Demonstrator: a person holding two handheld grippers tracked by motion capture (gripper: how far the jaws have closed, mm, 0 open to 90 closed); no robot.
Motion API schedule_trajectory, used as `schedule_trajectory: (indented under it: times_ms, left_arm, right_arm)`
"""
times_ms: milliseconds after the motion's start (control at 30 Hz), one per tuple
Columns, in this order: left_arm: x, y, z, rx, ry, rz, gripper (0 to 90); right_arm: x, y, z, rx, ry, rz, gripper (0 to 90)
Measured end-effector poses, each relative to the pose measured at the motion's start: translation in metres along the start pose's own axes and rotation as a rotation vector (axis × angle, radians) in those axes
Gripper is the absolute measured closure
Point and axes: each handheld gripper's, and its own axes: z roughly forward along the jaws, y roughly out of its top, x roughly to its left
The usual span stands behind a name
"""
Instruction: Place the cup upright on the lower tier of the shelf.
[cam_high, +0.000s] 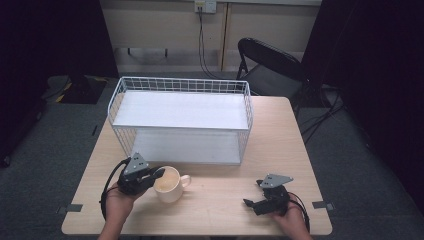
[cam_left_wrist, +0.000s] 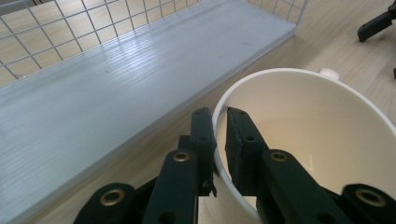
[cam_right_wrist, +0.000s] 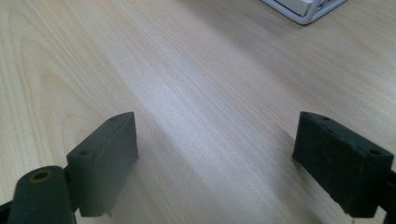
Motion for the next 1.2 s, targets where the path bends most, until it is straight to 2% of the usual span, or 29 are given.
schedule_trajectory:
  times_ms: [467, 767, 867, 1200]
  left_arm:
    - [0.002, 0.007, -0.002, -0.007, 0.016, -0.037, 81.8]
    - [0.006, 0.008, -0.004, -0.035, 0.057, -0.076, 81.8]
    - [0.008, 0.008, -0.002, -0.06, 0.082, -0.1, 81.8]
    - [0.009, 0.013, 0.002, -0.085, 0.125, -0.123, 81.8]
  right_arm:
    - [0.0, 0.0, 0.0, 0.0, 0.001, 0.0, 13.0]
    - [0.0, 0.0, 0.0, 0.0, 0.001, 0.0, 13.0]
    - [0.0, 0.0, 0.0, 0.0, 0.0, 0.0, 13.0]
    - [0.0, 0.0, 0.0, 0.0, 0.001, 0.0, 13.0]
